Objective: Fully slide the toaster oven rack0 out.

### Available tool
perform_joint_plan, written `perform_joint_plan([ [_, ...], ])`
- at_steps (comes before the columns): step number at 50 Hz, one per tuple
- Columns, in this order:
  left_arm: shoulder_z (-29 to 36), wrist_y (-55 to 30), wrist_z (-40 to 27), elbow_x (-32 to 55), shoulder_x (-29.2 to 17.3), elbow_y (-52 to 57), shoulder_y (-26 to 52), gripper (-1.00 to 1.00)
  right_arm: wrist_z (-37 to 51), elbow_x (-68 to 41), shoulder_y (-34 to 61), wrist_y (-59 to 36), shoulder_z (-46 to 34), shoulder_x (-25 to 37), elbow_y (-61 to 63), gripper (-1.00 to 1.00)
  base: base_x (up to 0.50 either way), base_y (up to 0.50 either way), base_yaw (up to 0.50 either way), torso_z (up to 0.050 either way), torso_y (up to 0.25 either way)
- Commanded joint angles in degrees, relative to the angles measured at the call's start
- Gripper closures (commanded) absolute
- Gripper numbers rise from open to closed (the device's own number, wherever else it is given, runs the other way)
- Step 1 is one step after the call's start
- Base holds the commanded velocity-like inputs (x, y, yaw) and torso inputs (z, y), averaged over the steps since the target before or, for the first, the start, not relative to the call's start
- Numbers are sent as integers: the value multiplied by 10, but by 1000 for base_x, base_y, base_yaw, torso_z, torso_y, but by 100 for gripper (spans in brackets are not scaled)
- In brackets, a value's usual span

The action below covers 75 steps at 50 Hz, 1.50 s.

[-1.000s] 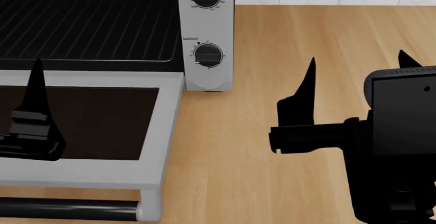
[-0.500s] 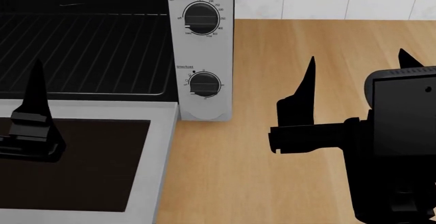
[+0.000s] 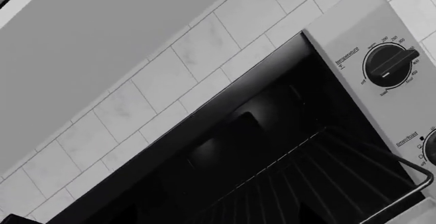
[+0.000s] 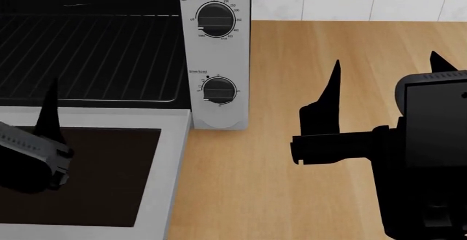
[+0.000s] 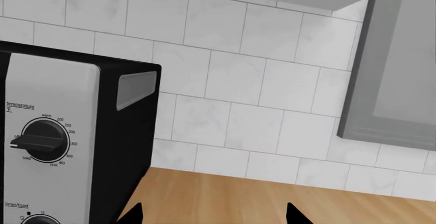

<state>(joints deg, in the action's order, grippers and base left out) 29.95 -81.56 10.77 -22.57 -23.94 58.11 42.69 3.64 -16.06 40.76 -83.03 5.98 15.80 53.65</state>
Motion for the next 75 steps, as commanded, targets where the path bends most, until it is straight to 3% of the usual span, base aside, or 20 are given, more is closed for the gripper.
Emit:
perform_joint_plan([
  [1, 144, -23, 109, -118, -60, -47, 67, -100, 4, -4, 2, 0, -3, 3, -1, -100, 0, 0, 0, 0, 0],
  [15, 207, 32, 162, -78, -101, -176, 112, -100, 9, -8, 1, 2, -6, 4, -1, -100, 0, 0, 0, 0, 0],
  [38, 322, 112, 189, -72, -71, -375, 191, -100, 14, -16, -4, 7, -2, 7, -1, -100, 0, 0, 0, 0, 0],
  [53, 312, 185, 158, -43, -41, -488, 196, -100, 17, -20, -11, 16, 0, 10, -6, -100, 0, 0, 0, 0, 0],
  [54, 310, 187, 156, -42, -40, -489, 195, 100, 17, -21, -11, 17, 0, 10, -7, -100, 11, 0, 0, 0, 0],
  [61, 307, 182, 154, -46, -45, -464, 188, 100, 19, -24, -7, 12, 0, 11, -4, -100, 0, 1, 1, 0, 0],
  [75, 344, 74, 170, -125, -101, -254, 146, 100, 23, -30, -5, 11, 2, 11, -2, -100, -7, 2, 5, -1, 0],
])
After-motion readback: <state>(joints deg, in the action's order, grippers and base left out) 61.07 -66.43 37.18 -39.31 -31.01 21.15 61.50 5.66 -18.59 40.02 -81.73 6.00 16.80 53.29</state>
